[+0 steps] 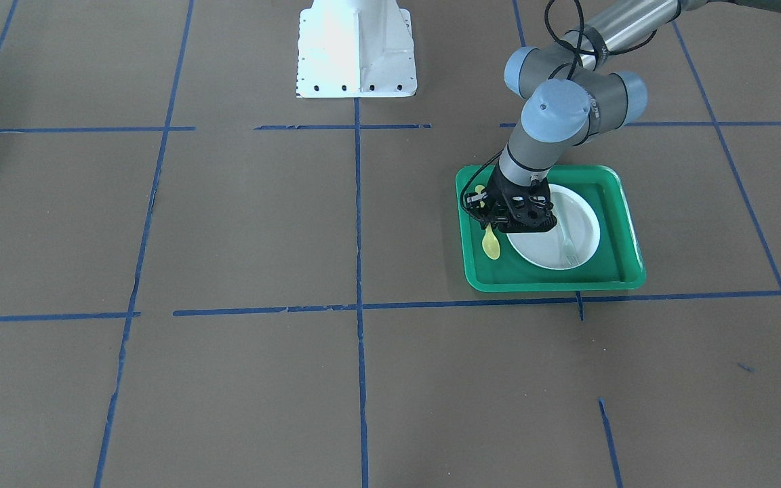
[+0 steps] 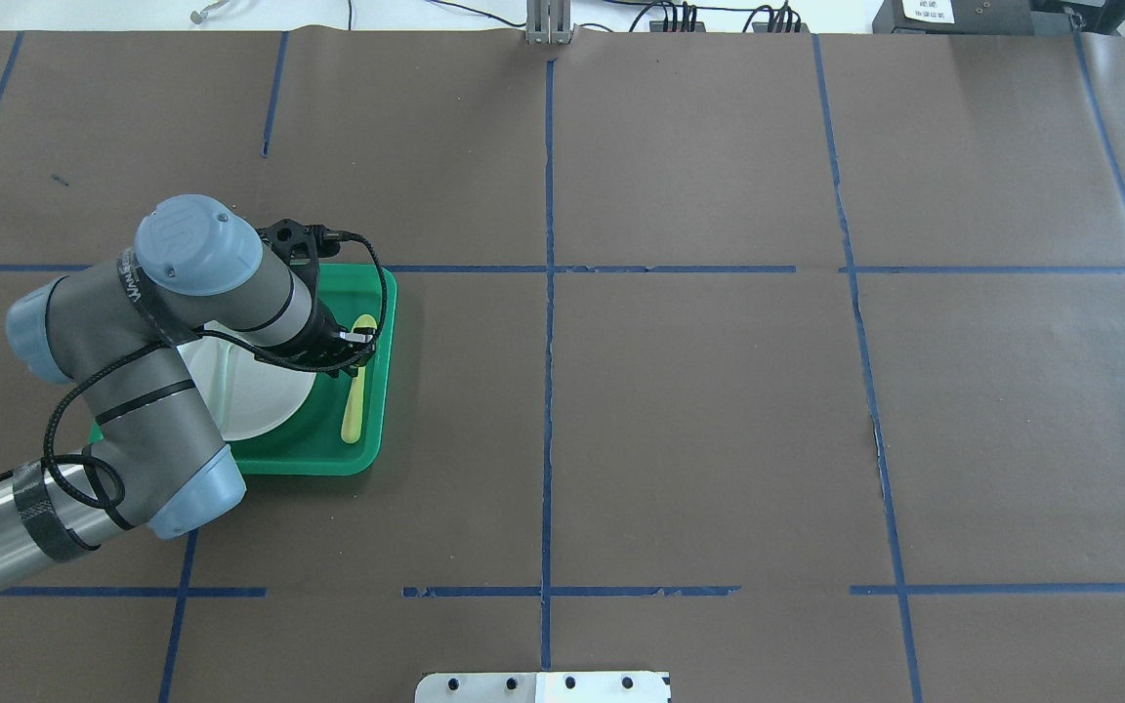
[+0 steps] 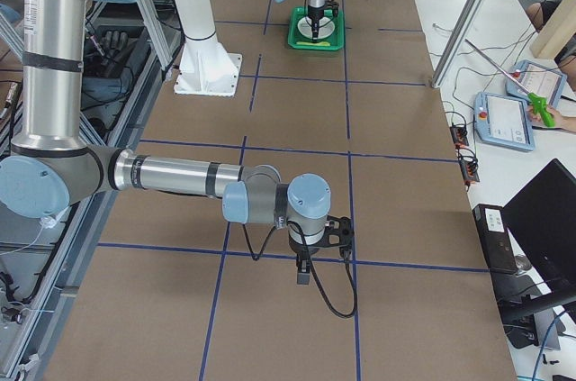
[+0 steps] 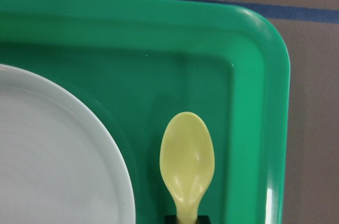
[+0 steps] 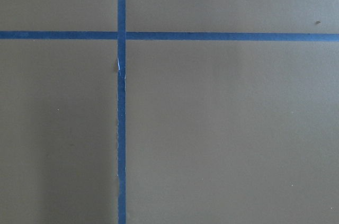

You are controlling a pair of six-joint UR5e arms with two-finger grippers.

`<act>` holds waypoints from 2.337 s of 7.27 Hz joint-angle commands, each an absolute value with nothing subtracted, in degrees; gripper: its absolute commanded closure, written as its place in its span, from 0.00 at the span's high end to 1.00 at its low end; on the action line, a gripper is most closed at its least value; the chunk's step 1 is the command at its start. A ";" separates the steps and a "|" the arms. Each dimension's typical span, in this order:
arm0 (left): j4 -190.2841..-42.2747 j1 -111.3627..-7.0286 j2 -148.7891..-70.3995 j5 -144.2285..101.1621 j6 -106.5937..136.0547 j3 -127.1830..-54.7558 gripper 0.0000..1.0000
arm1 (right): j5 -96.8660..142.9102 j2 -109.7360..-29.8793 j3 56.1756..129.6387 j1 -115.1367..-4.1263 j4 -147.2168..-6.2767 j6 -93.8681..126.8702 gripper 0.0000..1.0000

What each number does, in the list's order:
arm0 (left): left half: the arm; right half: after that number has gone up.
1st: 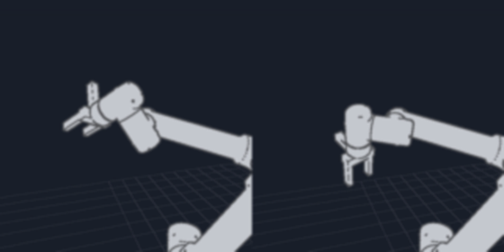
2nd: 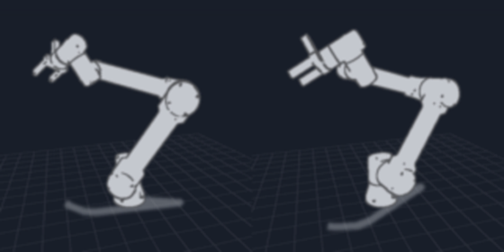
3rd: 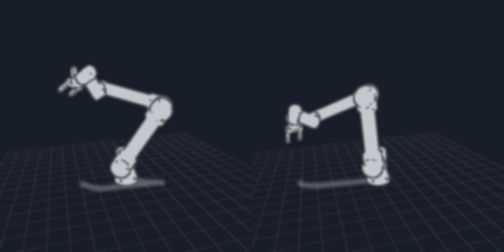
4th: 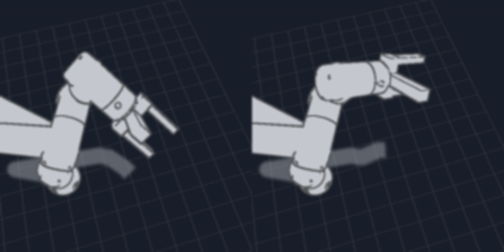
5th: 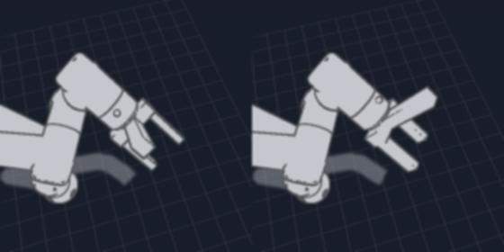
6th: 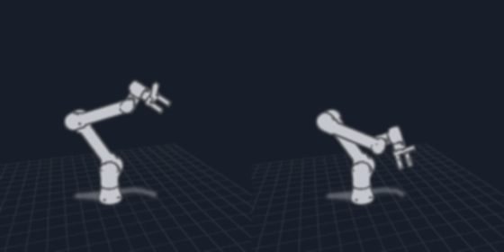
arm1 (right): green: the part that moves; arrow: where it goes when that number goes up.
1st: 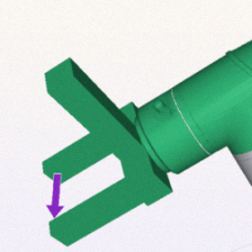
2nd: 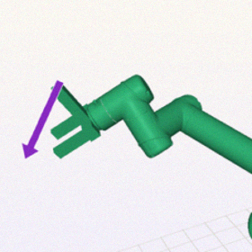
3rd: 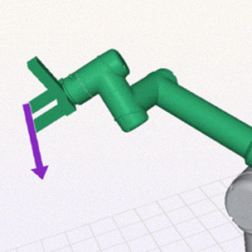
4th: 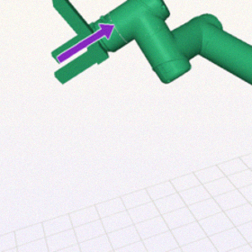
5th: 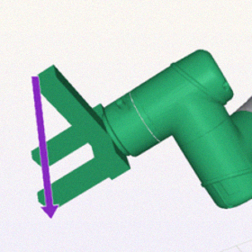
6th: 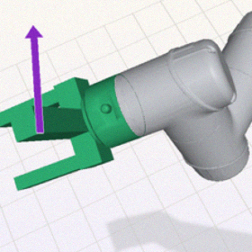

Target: Place spoon

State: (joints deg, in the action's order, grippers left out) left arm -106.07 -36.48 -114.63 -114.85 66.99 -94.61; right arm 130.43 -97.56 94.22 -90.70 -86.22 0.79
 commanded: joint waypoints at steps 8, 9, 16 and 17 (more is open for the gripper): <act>-88.07 -59.54 -113.91 -117.75 45.37 -112.86 1.00 | 130.43 -97.56 94.22 -90.70 -86.22 0.79 1.00; -87.89 -62.81 -111.91 -119.69 36.82 -112.42 1.00 | 130.43 -97.56 94.22 -90.70 -86.22 0.79 1.00; -88.86 -90.96 -85.14 -132.87 -4.47 -97.03 1.00 | 130.43 -97.56 94.22 -90.70 -86.22 0.79 1.00; -87.90 -91.23 -83.34 -133.93 -4.22 -96.94 1.00 | 130.43 -97.56 94.22 -90.70 -86.22 0.79 1.00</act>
State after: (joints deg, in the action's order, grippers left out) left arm -88.46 -90.40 -87.77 -132.44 -3.64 -97.18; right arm 130.43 -97.56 94.22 -90.70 -86.22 0.79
